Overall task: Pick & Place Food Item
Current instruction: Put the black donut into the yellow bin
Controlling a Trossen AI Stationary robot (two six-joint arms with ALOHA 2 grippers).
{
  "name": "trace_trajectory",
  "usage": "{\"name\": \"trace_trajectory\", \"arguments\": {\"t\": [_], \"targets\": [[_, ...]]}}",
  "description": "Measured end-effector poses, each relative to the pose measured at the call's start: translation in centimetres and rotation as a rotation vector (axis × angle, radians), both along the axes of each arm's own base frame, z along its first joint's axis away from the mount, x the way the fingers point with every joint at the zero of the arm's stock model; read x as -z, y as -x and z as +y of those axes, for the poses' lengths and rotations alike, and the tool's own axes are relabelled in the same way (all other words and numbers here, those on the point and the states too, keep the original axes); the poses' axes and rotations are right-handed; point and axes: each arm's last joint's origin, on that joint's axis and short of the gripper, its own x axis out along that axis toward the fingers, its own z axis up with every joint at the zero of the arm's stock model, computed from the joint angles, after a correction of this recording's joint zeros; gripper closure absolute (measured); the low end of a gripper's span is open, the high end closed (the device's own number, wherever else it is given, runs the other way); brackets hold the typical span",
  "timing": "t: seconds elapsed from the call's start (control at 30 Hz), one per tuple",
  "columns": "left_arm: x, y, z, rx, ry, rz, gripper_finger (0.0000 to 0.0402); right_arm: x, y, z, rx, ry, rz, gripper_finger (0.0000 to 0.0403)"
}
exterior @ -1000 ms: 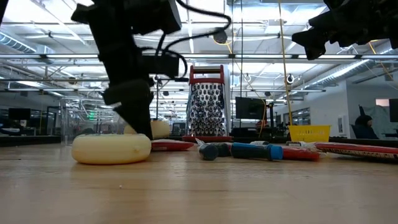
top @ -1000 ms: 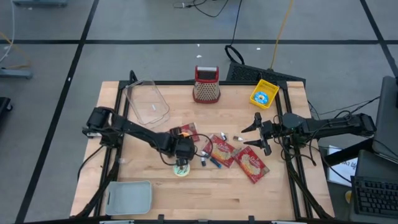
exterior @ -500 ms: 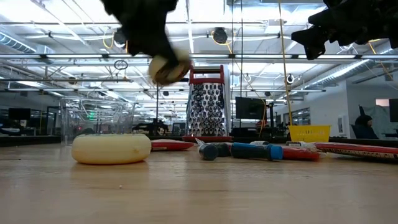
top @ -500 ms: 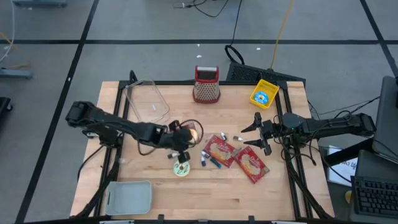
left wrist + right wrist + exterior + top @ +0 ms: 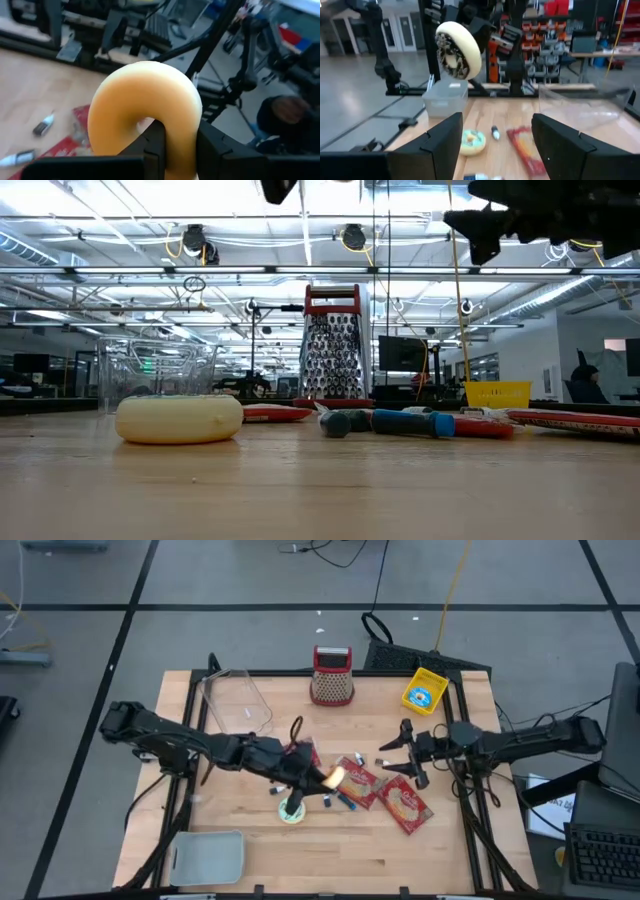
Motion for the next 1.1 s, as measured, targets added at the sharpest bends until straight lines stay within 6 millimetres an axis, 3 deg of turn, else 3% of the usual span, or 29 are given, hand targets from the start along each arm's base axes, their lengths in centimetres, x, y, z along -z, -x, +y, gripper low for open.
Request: {"name": "trace_trajectory", "arguments": {"t": [0.3,0.53,0.7,1.1], "targets": [[-0.5,-0.1,0.0,-0.008,0.011,-0.051,0.0321,-0.5,-2.4,0.1,-0.003,-0.008,-0.234,0.0174],[0.0,-0.8,0.0,-0.01,0.083,-0.048,0.0336,0.4,-3.9,0.7,-0.028,0.02,-0.29,0.0174],[1.9,-1.9,0.5,0.03,0.232,0.085,0.0335,0.4,-4.9,1.9,-0.126,0.134,-0.274,0.0174],[5.4,-3.9,1.7,0.043,0.39,0.24,0.0338,-0.5,-8.2,3.5,-0.199,0.293,0.043,0.0174]]}}
